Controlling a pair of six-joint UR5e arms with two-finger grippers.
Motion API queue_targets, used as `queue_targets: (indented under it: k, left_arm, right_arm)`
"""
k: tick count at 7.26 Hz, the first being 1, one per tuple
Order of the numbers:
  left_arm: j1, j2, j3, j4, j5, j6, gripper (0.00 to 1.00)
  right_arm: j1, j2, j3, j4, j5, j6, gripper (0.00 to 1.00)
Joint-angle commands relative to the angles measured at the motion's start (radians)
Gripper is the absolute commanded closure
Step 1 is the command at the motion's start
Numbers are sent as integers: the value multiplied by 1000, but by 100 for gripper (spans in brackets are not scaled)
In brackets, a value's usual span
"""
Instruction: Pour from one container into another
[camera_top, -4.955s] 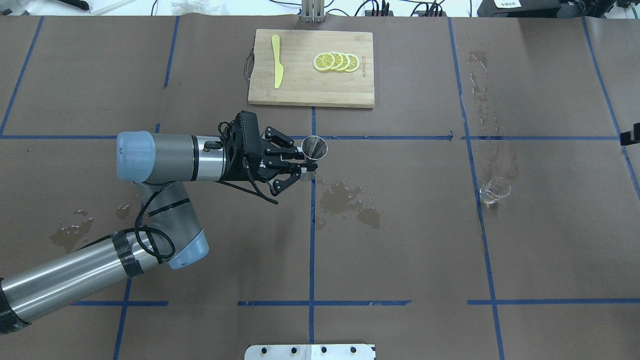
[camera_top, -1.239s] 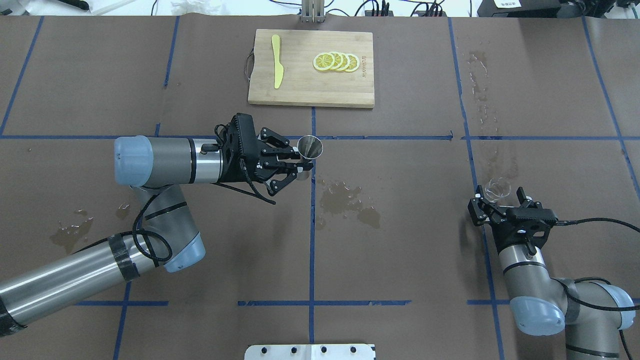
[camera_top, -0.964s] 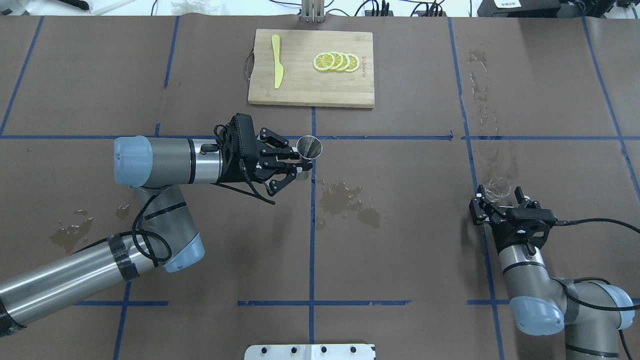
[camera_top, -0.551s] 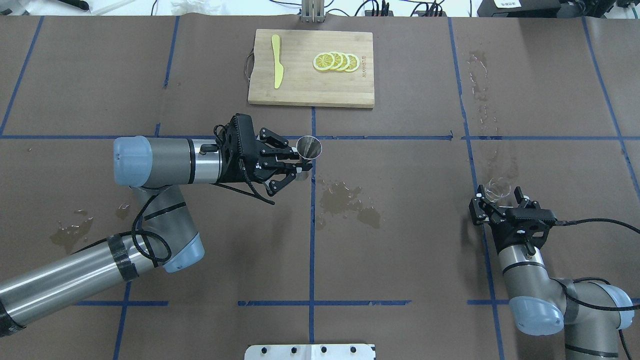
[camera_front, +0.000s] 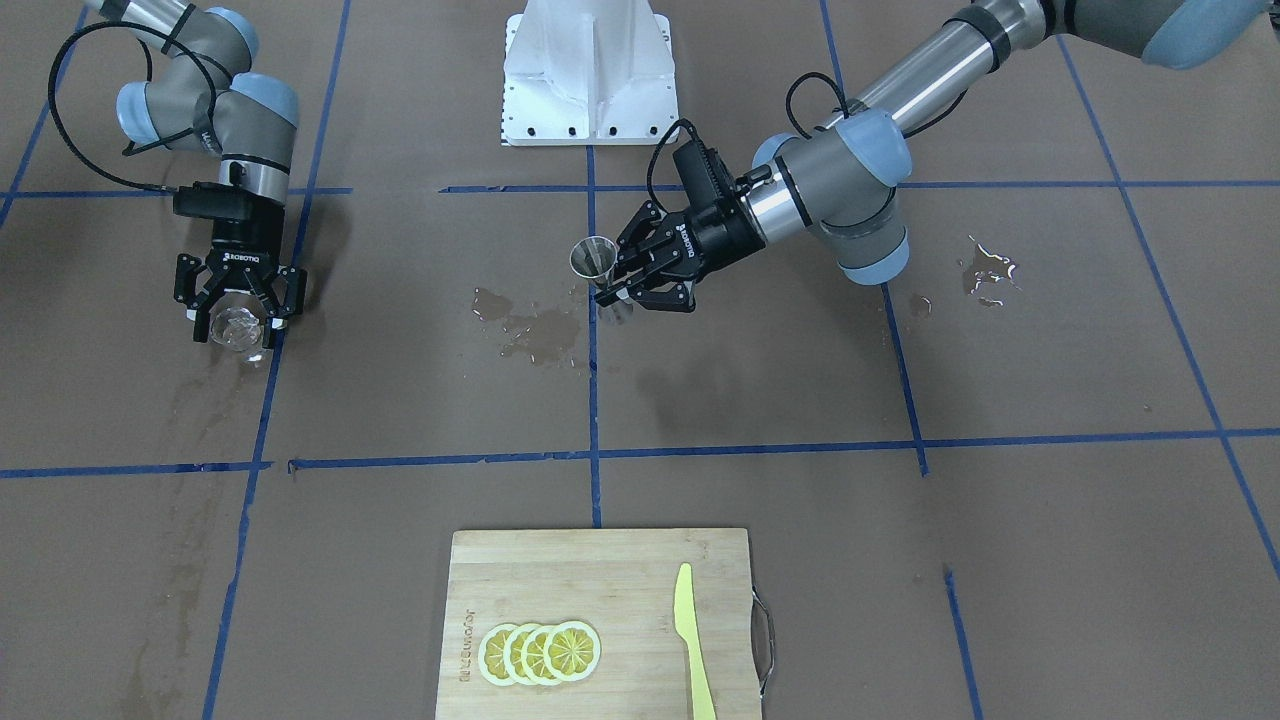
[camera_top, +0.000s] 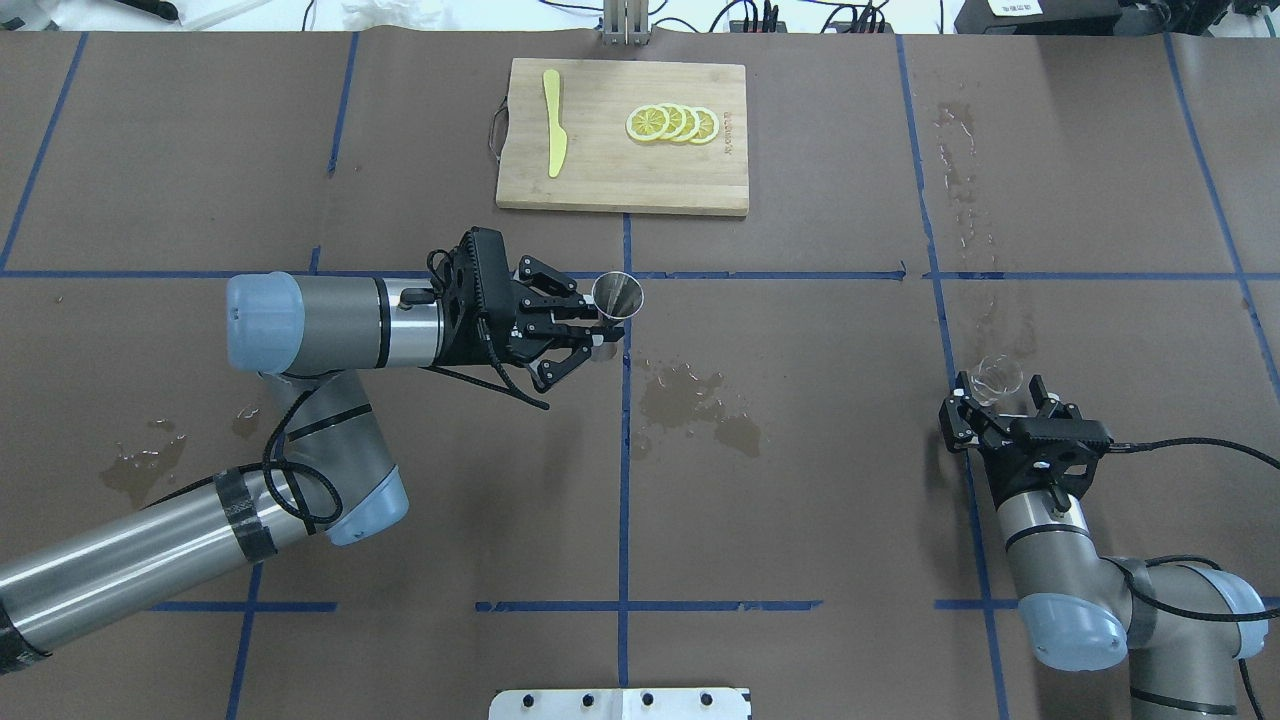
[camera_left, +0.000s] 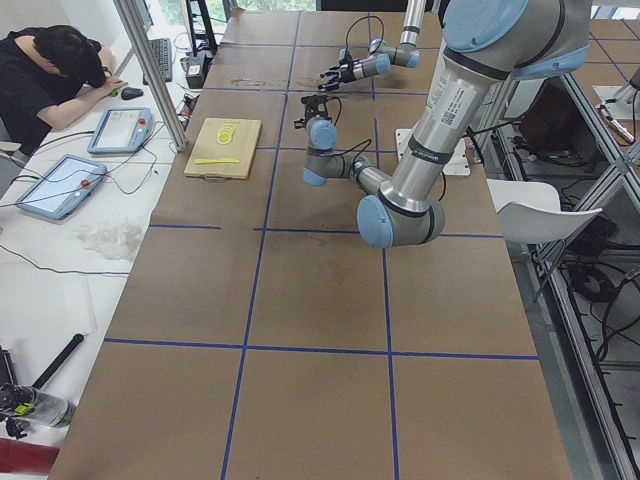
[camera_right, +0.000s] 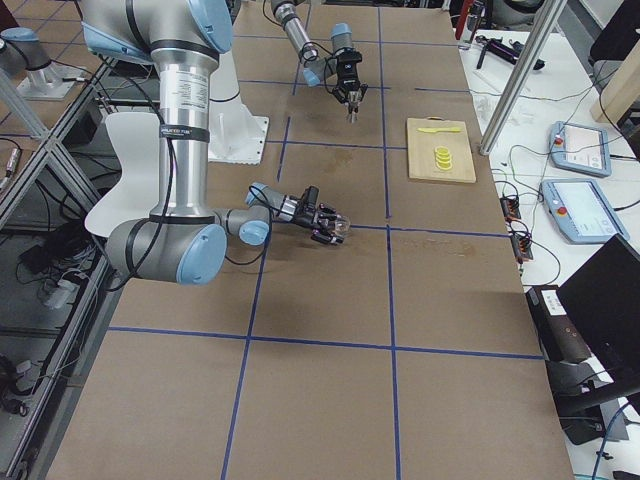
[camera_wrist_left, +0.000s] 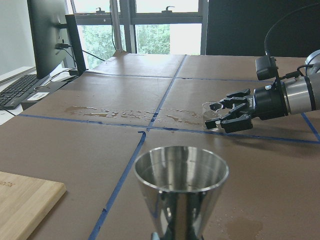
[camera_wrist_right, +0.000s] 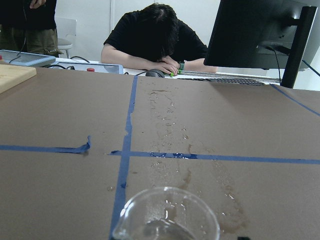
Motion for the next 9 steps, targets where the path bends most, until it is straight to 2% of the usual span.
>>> queue_targets:
  k: [1, 2, 3, 4, 7, 8, 9]
  left_arm:
    - [0, 0, 0, -1, 0, 0, 100]
    - [0, 0, 0, -1, 0, 0, 100]
    - [0, 0, 0, -1, 0, 0, 100]
    - [0, 0, -2, -2, 0, 0, 100]
    - [0, 2, -3, -4, 0, 2, 100]
    - [2, 9, -5, -4, -2, 2, 100]
    - [2, 12, -6, -5, -2, 2, 100]
  right_arm:
    - [-6, 1, 0, 1, 0, -6, 73]
    - [-6, 1, 0, 1, 0, -12, 77]
    - [-6, -2, 1, 1, 1, -14, 96]
    - [-4, -6, 1, 0, -2, -23, 100]
    - [3, -10, 78, 3, 0, -81, 100]
    - [3, -7, 98, 45, -19, -206, 100]
    - [2, -9, 90, 202, -19, -336, 100]
